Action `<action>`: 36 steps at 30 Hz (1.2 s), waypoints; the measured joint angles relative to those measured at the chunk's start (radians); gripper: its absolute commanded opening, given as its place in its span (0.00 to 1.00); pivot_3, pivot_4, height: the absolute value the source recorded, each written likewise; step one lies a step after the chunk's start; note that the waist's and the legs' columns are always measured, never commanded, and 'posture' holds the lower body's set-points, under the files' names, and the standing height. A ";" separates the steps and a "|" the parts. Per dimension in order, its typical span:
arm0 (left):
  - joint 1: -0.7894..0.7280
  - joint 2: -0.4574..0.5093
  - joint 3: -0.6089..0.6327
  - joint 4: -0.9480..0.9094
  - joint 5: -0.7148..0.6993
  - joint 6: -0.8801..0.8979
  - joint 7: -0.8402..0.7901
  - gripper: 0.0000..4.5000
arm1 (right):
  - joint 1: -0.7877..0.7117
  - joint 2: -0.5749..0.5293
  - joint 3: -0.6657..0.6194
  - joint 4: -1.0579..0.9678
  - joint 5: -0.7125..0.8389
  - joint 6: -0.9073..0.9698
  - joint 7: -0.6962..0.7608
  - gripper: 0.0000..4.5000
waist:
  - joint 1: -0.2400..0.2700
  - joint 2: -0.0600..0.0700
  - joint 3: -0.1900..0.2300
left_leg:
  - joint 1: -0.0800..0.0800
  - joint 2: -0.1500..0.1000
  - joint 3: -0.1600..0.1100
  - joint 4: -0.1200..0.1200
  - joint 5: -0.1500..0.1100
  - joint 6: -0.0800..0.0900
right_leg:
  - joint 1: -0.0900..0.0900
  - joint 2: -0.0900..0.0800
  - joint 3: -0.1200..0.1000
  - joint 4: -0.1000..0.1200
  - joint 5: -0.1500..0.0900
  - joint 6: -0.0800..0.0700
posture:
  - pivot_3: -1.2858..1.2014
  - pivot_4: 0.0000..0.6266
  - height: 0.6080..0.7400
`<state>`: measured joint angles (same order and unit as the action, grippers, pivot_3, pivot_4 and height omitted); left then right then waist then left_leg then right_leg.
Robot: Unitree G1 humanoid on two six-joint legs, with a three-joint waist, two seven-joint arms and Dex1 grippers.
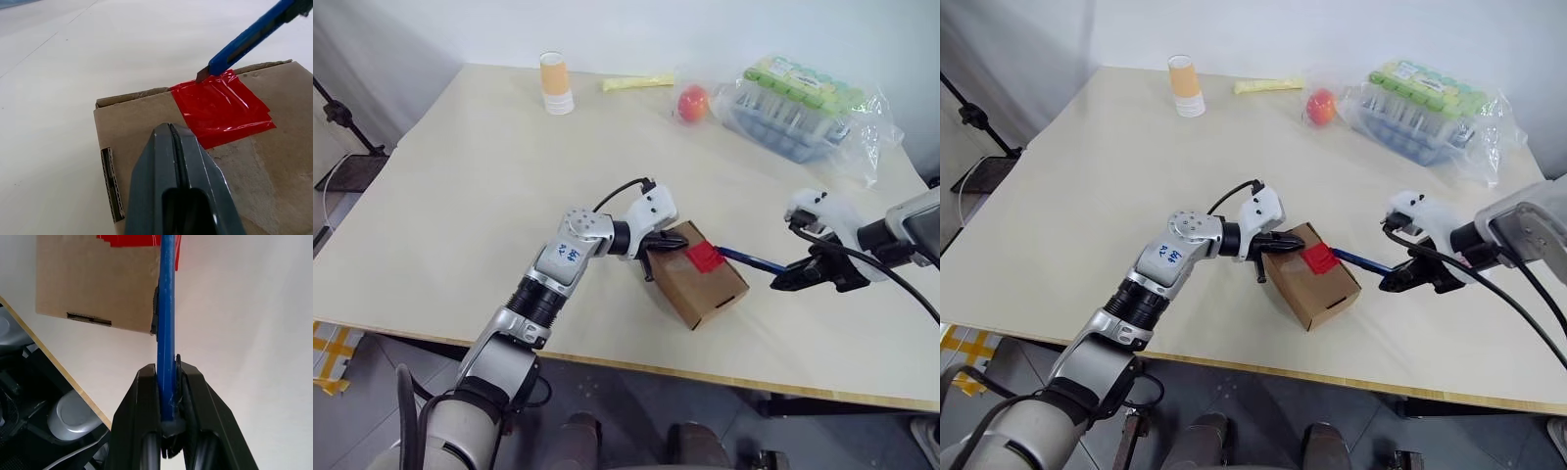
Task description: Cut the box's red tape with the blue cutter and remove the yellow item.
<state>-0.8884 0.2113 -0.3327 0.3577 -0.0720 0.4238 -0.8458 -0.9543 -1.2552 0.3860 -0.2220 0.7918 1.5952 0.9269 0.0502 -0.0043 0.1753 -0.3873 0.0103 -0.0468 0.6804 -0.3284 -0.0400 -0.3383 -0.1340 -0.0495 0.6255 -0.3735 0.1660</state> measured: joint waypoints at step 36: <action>0.016 -0.007 0.008 -0.012 0.000 0.002 0.022 0.00 | -0.028 -0.067 0.108 -0.008 0.108 0.000 -0.057 0.03 | -0.001 0.000 0.000 | 0.000 0.000 0.000 0.001 0.000 0.000 | 0.000 0.000 0.000 -0.004 0.000 0.000 | 0.52 0.24 1.00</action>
<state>-0.8726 0.2042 -0.3242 0.3460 -0.0721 0.4258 -0.8240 -0.9822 -1.3220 0.4936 -0.2301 0.9000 1.5955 0.8702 0.0493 -0.0043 0.1753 -0.3872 0.0105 -0.0466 0.6811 -0.3284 -0.0400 -0.3381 -0.1340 -0.0493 0.6218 -0.3735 0.1660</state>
